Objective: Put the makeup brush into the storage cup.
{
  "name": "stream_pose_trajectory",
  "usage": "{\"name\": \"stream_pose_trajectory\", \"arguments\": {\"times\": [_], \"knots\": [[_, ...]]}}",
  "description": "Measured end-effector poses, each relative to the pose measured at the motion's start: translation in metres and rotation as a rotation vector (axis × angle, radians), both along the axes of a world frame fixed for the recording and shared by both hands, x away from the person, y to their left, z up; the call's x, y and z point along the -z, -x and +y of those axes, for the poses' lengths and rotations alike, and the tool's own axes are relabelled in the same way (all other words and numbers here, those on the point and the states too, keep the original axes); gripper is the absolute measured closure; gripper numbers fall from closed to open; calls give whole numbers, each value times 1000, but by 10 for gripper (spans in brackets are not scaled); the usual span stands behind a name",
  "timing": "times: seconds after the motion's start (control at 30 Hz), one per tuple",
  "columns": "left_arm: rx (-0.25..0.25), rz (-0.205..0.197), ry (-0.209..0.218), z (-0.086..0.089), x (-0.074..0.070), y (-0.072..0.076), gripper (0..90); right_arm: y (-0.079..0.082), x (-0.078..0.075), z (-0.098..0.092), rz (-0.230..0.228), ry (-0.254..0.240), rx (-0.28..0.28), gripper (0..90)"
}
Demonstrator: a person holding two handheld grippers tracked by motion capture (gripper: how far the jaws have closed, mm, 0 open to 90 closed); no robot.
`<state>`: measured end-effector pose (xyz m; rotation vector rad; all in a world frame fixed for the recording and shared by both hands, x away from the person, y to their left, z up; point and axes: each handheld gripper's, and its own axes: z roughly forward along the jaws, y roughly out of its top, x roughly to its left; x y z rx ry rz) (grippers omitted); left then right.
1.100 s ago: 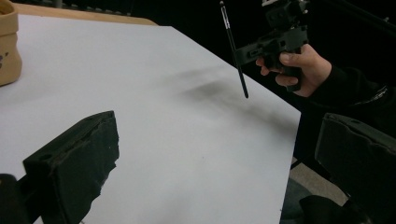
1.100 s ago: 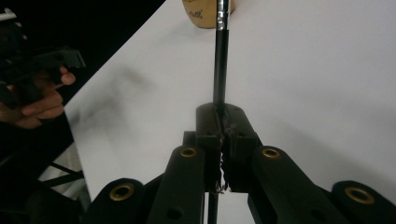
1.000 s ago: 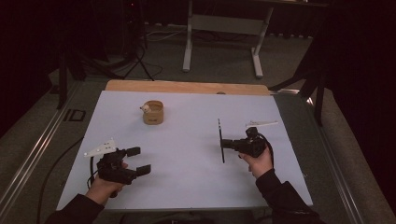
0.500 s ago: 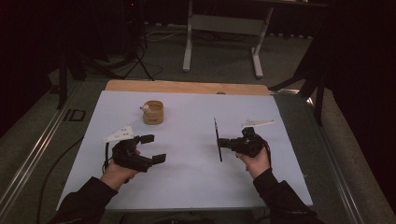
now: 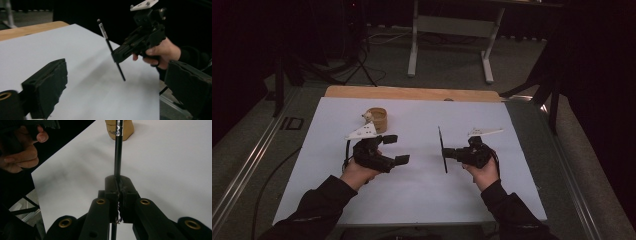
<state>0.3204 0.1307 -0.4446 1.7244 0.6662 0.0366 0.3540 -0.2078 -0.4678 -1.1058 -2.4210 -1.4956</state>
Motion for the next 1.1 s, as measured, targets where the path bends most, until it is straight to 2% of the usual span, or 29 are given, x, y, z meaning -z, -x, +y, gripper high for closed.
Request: {"name": "stream_pose_trajectory", "arguments": {"times": [0.03,0.13,0.33,0.37,0.47,0.5,0.53,0.6,0.73,0.87,0.9,1.1], "knots": [[10,1,5,-3,-1,-3,76,0,0,0,1,0,0,865],[-9,-19,2,-9,-3,-9,128,0,-2,3,-3,0,-6,865],[-11,-20,10,-23,-3,-20,203,0,-2,6,-7,5,-13,865],[-1,-12,14,-25,-3,-22,243,0,-2,8,-7,7,-15,865],[9,13,5,-35,0,-28,287,0,-2,9,-8,7,-17,865],[17,18,-5,-39,2,-30,332,0,-2,9,-10,8,-17,864],[29,27,-7,-42,3,-32,332,0,-2,9,-10,8,-17,864],[41,34,-8,-48,6,-34,424,0,-2,9,-11,12,-20,865],[43,40,-14,-57,10,-39,475,1,-3,9,-17,18,-21,865],[35,48,0,-63,12,-42,536,1,-4,9,-22,17,-22,864],[41,63,13,-67,14,-45,536,1,-4,10,-21,15,-23,865],[47,83,27,-78,18,-49,659,0,-3,13,-26,17,-31,865]]}}
